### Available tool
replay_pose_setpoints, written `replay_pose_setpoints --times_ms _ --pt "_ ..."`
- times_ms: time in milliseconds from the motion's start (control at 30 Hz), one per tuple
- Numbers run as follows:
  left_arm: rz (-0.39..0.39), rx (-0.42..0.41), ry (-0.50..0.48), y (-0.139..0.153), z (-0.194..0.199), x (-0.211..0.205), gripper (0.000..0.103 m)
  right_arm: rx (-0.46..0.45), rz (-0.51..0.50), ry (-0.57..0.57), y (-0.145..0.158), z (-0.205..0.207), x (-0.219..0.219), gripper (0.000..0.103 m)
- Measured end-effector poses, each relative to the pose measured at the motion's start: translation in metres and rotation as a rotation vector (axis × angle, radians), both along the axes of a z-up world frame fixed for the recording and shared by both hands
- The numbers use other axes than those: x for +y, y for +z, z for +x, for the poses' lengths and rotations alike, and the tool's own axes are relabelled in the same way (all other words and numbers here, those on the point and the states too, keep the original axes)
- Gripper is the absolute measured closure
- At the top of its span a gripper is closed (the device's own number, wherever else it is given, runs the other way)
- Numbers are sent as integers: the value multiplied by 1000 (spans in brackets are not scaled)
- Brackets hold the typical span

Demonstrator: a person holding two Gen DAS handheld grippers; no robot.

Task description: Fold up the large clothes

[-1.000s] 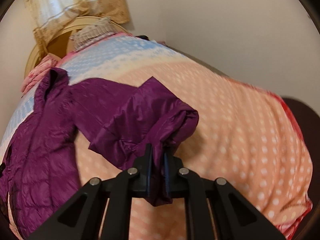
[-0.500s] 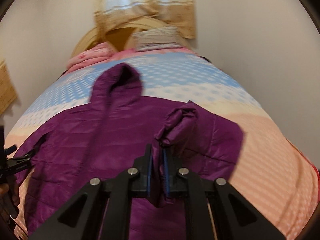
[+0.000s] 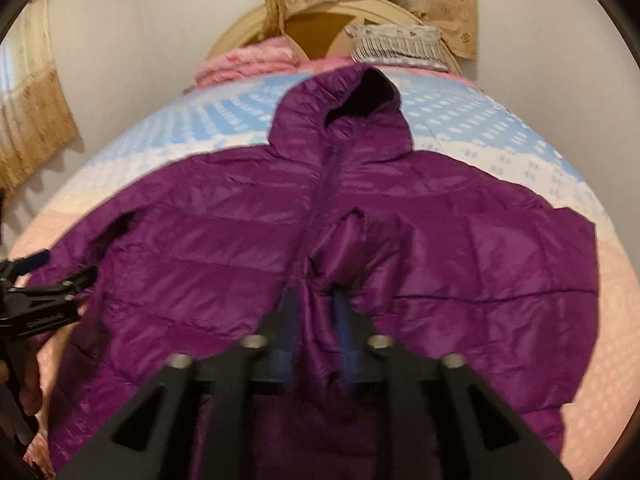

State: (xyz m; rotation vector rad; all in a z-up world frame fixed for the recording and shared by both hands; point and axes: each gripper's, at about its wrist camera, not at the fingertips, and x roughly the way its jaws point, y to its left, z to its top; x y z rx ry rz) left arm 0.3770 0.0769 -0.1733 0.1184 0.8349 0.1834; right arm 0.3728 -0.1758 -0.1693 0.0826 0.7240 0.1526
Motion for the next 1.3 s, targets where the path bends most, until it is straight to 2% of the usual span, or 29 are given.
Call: replay_pose_setpoints --times_ms 33,67,200,367,433,533,633,767,867,900,933,967,1000,1033,1067,1133,1300 --pt "-2 -1 -1 2 0 0 1 -25 10 -9 5 -8 -2 24" --pt "-7 -4 -2 5 0 -2 1 -44 17 -10 11 -18 -6 20" --pt "-31 -29 -25 22 0 -16 1 -91 38 -11 32 -50 -29 20" --pt "-74 -70 -117 46 -3 -64 1 -148 1 -190 42 -76 -77 19" --pt "-101 -75 -177 51 -2 -90 1 -116 -93 -273 35 -72 -89 18" --pt "-105 -54 -273 47 1 -133 1 -58 -176 -355 15 -60 -108 18" --pt "-108 -21 -346 34 9 -167 1 5 -147 -382 -6 -50 -128 18" --pt "-130 45 -358 12 24 -194 1 24 -145 -392 -21 -47 -136 18" --pt "-124 52 -375 3 27 -209 3 32 -137 -383 -24 -41 -137 18" --pt "-123 51 -393 2 26 -214 12 36 -133 -379 -25 -39 -137 18" --pt "-125 57 -407 0 27 -216 29 42 -128 -378 -26 -38 -138 17" --pt "-130 69 -418 -2 28 -219 37 49 -121 -377 -29 -36 -141 16" --pt "-142 87 -428 -5 30 -221 55 53 -113 -378 -30 -37 -141 15" --pt "-162 106 -440 -8 32 -224 65 56 -104 -380 -31 -38 -142 14" --pt "-166 107 -446 -9 32 -226 67 59 -100 -383 -34 -46 -143 12" --pt "-153 89 -465 -8 29 -228 80 64 -92 -385 -36 -51 -144 11" --pt "-147 37 -493 6 20 -228 89 70 -106 -385 -38 -53 -142 6"
